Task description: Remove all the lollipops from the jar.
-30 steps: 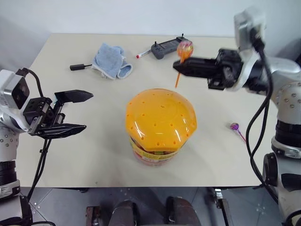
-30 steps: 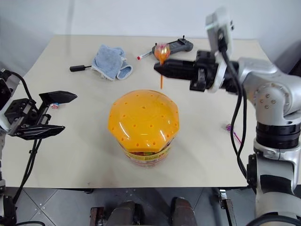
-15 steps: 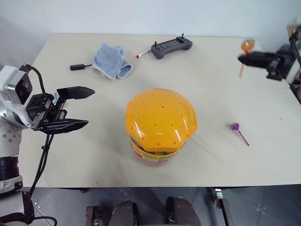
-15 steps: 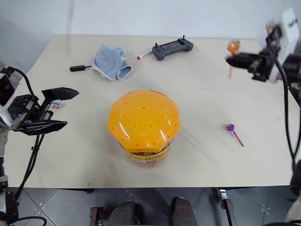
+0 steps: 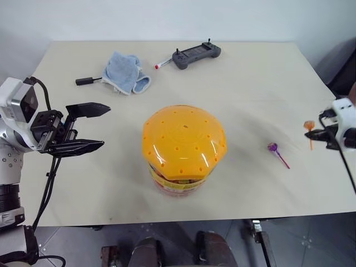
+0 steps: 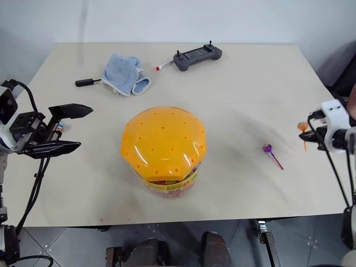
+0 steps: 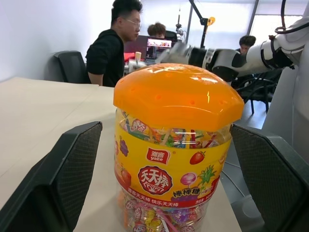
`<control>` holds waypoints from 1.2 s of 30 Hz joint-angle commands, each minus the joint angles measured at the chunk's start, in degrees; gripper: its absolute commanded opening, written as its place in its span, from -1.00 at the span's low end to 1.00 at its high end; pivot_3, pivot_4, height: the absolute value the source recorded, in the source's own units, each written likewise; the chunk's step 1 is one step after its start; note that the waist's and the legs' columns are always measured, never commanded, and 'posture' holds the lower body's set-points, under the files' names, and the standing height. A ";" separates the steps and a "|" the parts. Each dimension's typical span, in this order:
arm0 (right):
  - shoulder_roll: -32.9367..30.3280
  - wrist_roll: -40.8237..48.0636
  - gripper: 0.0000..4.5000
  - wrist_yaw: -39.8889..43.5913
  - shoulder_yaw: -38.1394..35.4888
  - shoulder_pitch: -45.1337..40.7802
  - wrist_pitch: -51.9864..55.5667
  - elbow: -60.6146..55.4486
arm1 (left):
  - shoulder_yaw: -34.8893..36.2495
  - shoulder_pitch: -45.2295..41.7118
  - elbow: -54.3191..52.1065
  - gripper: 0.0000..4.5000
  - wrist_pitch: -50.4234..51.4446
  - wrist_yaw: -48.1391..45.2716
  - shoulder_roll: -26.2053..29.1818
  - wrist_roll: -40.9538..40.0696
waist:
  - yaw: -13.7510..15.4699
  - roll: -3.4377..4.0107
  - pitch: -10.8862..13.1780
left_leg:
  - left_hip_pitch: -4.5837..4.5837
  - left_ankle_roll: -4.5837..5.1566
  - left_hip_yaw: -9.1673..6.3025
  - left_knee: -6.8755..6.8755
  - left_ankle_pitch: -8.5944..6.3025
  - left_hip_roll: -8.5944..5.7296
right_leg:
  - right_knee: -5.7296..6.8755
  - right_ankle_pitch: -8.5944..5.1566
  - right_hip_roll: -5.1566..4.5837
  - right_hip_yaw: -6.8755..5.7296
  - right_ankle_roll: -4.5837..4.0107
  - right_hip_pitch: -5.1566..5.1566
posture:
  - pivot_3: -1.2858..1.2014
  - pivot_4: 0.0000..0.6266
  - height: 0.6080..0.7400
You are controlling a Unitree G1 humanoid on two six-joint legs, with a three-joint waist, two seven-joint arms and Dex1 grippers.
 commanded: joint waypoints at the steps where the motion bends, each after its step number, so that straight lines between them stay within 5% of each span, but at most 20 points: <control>1: -0.38 -0.91 -0.98 -0.82 -2.40 -0.76 -1.00 0.92 | 1.31 0.75 -1.94 1.00 0.17 -2.87 1.63 -0.51 | 0.09 0.05 0.02 | 0.00 0.00 0.01 0.00 0.00 -0.01 | 0.00 0.00 -0.01 0.01 0.00 0.00 | 0.03 -0.52 1.00; 6: -0.28 -1.76 -0.40 -1.11 -3.12 0.87 -1.52 0.48 | 2.07 1.83 -2.53 1.00 0.68 -2.45 2.29 -0.91 | 0.26 0.05 0.02 | -0.01 0.00 -0.05 0.03 0.00 0.00 | 0.01 0.00 -0.02 0.00 0.00 0.02 | 0.03 -0.52 1.00; 15: -2.50 2.85 0.98 1.80 -10.10 8.64 2.59 -11.54 | 3.10 3.24 -2.59 1.00 1.17 -1.98 2.80 -0.84 | 0.25 0.07 0.01 | 0.00 0.00 -0.04 0.02 0.00 0.01 | 0.01 0.00 0.00 0.00 0.00 0.02 | 0.03 -0.52 1.00; 21: -3.81 10.33 0.99 5.31 -23.22 19.32 2.74 -28.46 | 2.61 3.11 0.34 1.00 4.23 6.58 3.22 2.64 | 0.79 0.07 0.01 | -0.01 0.00 -0.06 0.03 0.00 -0.01 | 0.01 0.00 -0.02 0.01 0.00 0.02 | 0.03 -0.52 1.00; 26: 1.22 20.22 0.99 12.32 -31.89 28.44 -1.77 -45.94 | 2.21 3.76 1.49 1.00 5.04 11.91 2.39 5.60 | 1.44 0.05 -0.01 | 0.01 -0.01 -0.06 0.08 -0.01 0.00 | 0.03 0.00 0.02 0.02 0.00 0.04 | 0.03 -0.52 1.00; 36: 6.81 19.88 0.99 25.45 -18.52 40.90 -17.56 -56.65 | 3.03 11.15 1.17 1.00 4.31 16.88 0.96 9.61 | 1.87 0.04 -0.01 | 0.09 -0.03 -0.08 0.15 -0.02 -0.05 | 0.02 0.01 0.00 0.01 0.01 0.17 | 0.03 -0.52 1.00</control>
